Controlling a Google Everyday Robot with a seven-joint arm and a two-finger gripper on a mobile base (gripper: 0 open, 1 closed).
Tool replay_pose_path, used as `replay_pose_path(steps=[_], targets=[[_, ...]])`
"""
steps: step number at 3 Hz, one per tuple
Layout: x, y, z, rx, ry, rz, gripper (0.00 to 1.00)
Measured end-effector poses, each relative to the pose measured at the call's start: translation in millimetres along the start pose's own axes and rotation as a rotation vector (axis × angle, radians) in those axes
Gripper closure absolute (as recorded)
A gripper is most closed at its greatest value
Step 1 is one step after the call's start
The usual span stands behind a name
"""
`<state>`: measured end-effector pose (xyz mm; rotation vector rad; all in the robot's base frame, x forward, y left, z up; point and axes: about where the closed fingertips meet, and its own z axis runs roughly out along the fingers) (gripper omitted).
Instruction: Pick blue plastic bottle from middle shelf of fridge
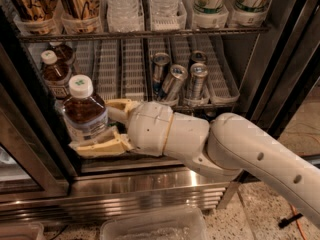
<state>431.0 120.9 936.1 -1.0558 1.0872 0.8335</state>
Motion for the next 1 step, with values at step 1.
replay_pose_path(steps=[1], targets=[[0.0, 0.0, 0.0, 0.000, 0.000, 0.000, 1.00]])
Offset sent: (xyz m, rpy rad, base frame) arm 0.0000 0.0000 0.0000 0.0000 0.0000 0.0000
